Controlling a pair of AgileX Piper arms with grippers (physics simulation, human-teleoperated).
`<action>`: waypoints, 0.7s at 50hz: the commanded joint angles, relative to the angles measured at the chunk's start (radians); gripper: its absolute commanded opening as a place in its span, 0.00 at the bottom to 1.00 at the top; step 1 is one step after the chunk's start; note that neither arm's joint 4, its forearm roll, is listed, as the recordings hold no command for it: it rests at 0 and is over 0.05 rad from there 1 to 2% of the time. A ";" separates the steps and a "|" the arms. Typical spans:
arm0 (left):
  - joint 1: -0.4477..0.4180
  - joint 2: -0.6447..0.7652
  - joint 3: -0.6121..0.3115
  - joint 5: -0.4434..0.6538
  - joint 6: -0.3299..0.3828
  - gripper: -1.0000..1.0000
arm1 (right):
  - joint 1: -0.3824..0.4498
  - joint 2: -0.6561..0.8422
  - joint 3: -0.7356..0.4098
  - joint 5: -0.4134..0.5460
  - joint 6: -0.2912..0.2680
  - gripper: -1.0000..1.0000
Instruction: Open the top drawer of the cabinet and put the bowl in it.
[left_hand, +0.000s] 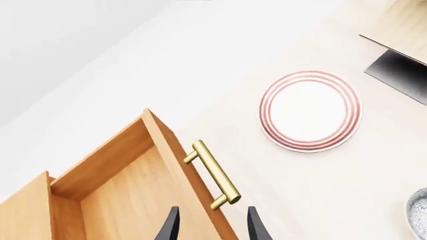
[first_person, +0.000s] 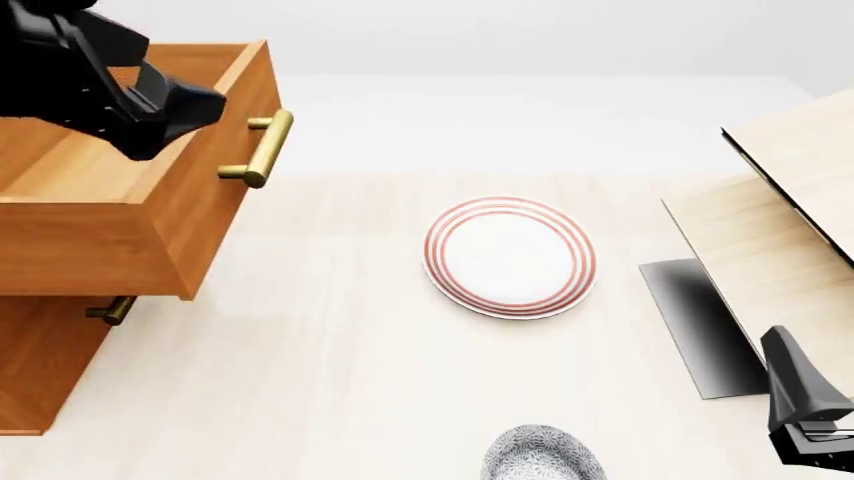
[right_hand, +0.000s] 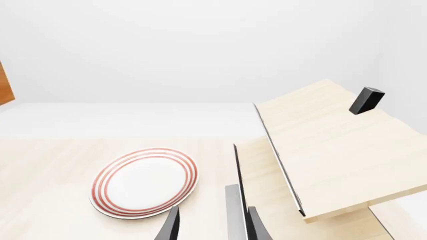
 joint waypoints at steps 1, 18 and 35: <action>-0.043 -0.026 0.042 -0.016 -0.003 1.00 | 0.000 -0.001 0.001 0.000 0.000 1.00; -0.126 -0.043 0.091 -0.050 -0.052 1.00 | 0.000 -0.001 0.001 0.000 0.000 1.00; -0.206 -0.052 0.183 -0.128 -0.103 1.00 | 0.000 -0.001 0.001 0.000 0.000 1.00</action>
